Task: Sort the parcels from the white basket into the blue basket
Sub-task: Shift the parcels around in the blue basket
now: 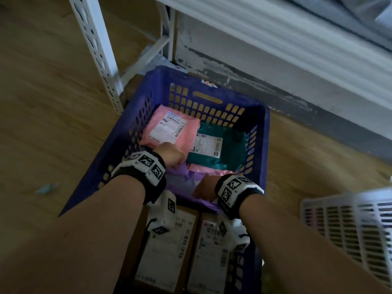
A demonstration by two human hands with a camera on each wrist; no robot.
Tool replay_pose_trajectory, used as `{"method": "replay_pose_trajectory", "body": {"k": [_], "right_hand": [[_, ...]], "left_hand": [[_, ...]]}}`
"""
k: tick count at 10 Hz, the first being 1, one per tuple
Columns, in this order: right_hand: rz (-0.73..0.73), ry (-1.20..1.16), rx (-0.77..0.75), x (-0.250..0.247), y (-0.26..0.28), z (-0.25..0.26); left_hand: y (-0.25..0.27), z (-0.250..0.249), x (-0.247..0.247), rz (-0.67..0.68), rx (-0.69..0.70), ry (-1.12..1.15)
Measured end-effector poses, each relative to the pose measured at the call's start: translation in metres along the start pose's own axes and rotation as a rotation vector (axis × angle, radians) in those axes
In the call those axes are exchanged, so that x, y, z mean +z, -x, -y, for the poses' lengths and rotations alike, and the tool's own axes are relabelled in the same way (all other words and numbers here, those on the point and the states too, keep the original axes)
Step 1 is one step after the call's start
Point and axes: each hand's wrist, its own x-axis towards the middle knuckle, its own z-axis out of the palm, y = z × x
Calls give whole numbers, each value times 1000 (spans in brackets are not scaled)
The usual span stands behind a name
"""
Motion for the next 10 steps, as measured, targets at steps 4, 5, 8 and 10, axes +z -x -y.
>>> {"method": "replay_pose_trajectory", "body": {"k": [4,5,8,10], "right_hand": [[10,47,-51,-4,-19,-6],[-85,-89,-79,-25,16,-4],[-248,-717,-96,-61,5,-17],[-215,-1103,-69,-74,-18,-1]], "left_hand": [[0,6,2,60,-25,-199],[0,7,-4,-49,-9,-118],[-1,-1,-44,-374,19,-14],[-21,-2,-49,-370,-38,-44]]}}
